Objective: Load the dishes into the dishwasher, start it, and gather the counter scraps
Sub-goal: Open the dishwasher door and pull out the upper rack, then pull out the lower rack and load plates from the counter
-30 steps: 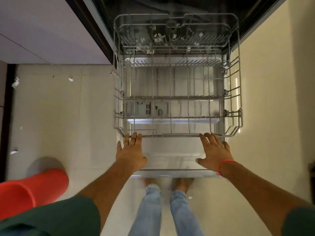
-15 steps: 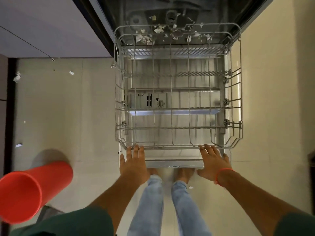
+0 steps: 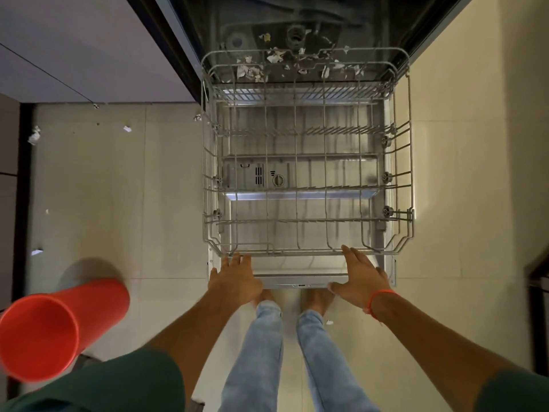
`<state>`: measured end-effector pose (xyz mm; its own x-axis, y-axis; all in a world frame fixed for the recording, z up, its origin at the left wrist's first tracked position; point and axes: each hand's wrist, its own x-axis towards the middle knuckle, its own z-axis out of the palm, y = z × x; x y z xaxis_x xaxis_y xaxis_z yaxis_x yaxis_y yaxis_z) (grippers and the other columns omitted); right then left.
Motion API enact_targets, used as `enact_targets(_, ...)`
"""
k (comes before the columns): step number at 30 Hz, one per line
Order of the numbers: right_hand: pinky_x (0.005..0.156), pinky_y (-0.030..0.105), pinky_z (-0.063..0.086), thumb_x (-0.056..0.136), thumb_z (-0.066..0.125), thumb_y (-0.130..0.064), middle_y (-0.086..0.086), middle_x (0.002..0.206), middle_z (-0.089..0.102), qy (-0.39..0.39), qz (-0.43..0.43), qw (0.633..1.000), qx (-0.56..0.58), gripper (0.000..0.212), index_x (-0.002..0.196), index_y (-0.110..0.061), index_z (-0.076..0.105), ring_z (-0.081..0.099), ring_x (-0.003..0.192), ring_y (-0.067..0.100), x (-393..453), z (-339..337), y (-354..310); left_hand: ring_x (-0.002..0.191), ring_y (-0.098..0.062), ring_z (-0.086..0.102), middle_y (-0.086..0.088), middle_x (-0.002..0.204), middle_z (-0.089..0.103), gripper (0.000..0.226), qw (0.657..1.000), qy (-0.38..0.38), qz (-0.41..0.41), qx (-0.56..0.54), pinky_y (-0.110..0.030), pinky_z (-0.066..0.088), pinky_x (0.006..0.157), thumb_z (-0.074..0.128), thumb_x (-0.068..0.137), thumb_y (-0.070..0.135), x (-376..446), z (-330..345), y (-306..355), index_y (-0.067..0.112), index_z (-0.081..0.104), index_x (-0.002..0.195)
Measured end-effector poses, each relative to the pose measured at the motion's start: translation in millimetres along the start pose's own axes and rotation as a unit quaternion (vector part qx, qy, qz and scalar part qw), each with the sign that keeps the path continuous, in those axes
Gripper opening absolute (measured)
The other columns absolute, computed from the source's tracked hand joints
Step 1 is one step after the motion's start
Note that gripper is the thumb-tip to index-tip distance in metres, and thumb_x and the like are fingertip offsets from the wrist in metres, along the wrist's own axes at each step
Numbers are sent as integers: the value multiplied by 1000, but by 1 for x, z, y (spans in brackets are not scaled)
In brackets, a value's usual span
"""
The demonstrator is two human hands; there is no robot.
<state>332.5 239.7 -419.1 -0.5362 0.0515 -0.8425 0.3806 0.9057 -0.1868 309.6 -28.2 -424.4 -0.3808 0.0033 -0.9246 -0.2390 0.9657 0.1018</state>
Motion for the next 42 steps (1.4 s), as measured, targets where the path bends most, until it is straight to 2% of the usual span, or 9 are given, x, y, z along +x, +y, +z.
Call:
enact_targets(2,123,52,17,88,69,-47,2,168,11,26,5,997,79,99,161,-24,6,14,154,24,-13,1,-8,151,-28,23,-5,165,25,75,992,21,-7,-125,-51,28,119,55,91,36,-14,-7,8,23,24,158)
enact_targets(7,123,50,21,90,67,-50,0,168,14,89,22,960,264,93,160,-24,12,18,153,23,-50,-17,-37,155,-21,14,-2,169,13,72,944,122,29,-304,-43,21,124,53,101,35,-66,-22,29,23,16,161)
enact_targets(15,124,42,20,93,66,-46,2,167,16,132,4,902,412,89,161,-19,15,18,153,23,-127,-90,-86,148,-16,30,8,166,21,69,839,136,53,-525,-29,28,114,55,102,37,-190,-66,48,33,19,160)
enact_targets(21,122,48,26,93,66,-46,1,166,19,149,-37,858,490,85,160,-24,18,25,151,25,-203,-154,-124,146,-12,32,13,160,30,65,798,153,88,-576,-30,27,115,54,102,41,-288,-106,49,37,23,158)
enact_targets(25,121,48,26,93,65,-48,-1,166,18,154,-76,830,531,85,160,-24,18,24,151,23,-259,-183,-151,141,-5,31,16,158,30,63,771,173,104,-604,-25,27,105,54,103,38,-347,-130,46,36,24,158)
enact_targets(28,121,46,25,93,64,-50,-2,167,16,152,-112,831,523,84,160,-25,18,22,151,21,-299,-197,-165,143,-10,32,11,162,27,63,760,196,111,-610,-25,27,100,53,103,38,-387,-146,49,35,24,158)
enact_targets(31,117,42,27,94,63,-49,-2,167,15,144,-148,827,522,84,160,-27,16,23,151,21,-334,-211,-173,127,0,33,11,158,33,60,742,215,138,-619,-24,24,96,51,104,35,-426,-154,56,32,25,158)
enact_targets(35,115,42,27,95,62,-49,-3,166,18,152,-176,826,514,81,160,-28,18,25,150,21,-370,-231,-178,146,-10,27,10,163,28,63,722,235,144,-634,-28,21,98,52,103,39,-463,-158,59,37,22,158)
enact_targets(42,112,38,29,94,62,-50,-4,165,24,150,-266,818,488,78,159,-28,24,28,149,19,-414,-257,-209,148,-12,26,9,165,24,66,682,306,160,-645,-29,22,98,53,102,42,-514,-166,45,40,19,159)
